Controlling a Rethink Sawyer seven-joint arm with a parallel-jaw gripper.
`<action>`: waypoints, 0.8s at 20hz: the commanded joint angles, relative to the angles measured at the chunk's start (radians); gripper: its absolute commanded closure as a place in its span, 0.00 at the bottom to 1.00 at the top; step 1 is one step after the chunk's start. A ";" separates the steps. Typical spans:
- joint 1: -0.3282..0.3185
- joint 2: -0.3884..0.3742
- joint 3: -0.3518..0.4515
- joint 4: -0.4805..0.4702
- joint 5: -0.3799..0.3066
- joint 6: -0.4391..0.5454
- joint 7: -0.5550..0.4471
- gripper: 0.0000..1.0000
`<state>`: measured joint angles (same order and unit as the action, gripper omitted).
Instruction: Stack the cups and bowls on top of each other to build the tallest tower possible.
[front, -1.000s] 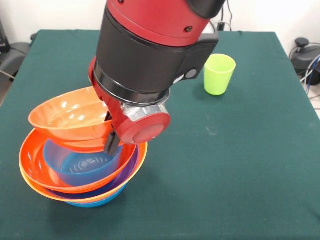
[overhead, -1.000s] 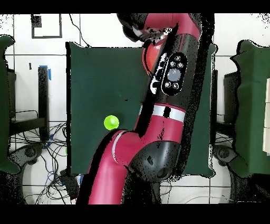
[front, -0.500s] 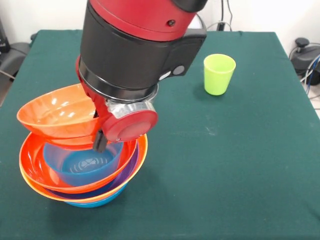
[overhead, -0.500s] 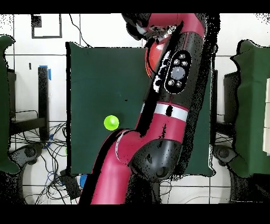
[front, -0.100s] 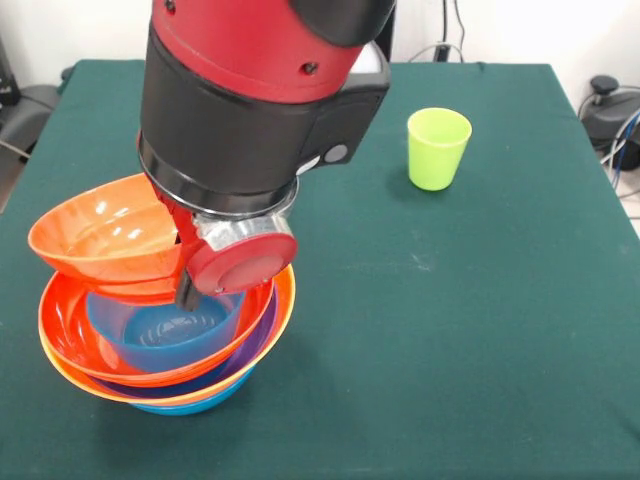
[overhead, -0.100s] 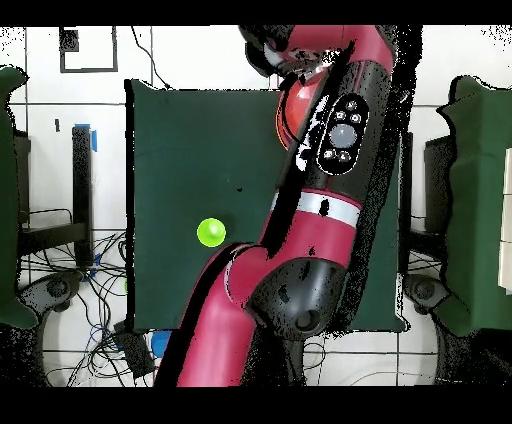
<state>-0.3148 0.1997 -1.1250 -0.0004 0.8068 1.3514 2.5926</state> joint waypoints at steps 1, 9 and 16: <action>-0.019 0.014 -0.081 -0.012 0.070 -0.040 -0.308 1.00; -0.024 0.019 -0.125 -0.005 0.110 -0.059 -0.317 1.00; -0.040 0.029 -0.198 -0.015 0.164 -0.103 -0.349 1.00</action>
<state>-0.3366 0.2301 -1.2601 -0.0010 0.9398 1.3154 2.5439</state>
